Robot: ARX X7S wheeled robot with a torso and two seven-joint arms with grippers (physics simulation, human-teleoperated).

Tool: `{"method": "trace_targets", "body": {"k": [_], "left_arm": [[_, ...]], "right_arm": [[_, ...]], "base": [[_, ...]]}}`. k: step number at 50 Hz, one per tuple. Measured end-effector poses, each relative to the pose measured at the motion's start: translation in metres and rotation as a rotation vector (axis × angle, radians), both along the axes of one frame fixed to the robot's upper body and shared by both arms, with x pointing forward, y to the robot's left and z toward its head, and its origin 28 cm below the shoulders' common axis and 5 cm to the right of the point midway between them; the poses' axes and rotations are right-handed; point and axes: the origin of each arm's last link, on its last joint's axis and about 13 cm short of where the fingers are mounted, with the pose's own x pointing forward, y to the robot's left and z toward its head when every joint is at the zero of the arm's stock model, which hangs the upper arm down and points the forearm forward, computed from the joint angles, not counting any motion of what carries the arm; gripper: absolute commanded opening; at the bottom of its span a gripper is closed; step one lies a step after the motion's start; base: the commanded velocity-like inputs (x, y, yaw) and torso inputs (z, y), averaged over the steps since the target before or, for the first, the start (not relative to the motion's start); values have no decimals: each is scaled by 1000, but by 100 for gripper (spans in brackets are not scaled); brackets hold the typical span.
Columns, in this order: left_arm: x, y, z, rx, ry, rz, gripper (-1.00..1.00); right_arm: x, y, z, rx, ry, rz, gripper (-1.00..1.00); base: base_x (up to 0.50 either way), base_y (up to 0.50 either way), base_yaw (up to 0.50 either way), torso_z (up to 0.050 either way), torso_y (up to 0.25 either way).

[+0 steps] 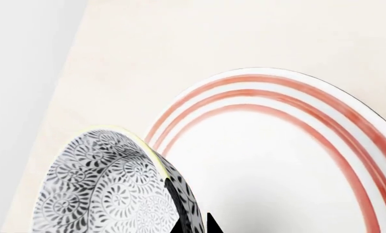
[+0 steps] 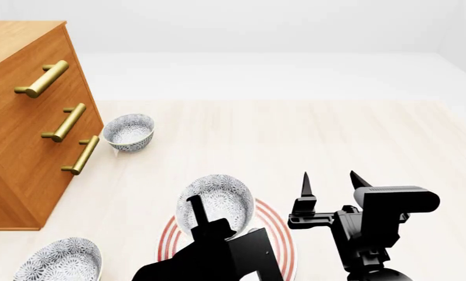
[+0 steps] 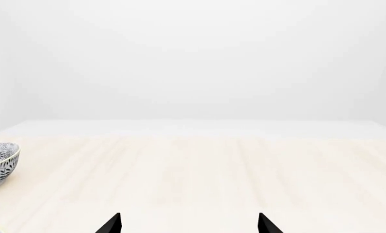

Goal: Put the bowl in the middle on the plate.

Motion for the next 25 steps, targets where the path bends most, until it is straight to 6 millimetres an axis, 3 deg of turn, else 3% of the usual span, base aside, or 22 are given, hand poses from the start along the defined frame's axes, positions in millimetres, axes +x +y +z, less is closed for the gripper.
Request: {"method": "trace_targets", "body": {"k": [25], "left_arm": [[-2, -3, -28, 36, 71, -23, -100]], "right_arm": [[-1, 0, 0, 4, -3, 0, 100]], "base": [[0, 0, 0, 0, 0]]}}
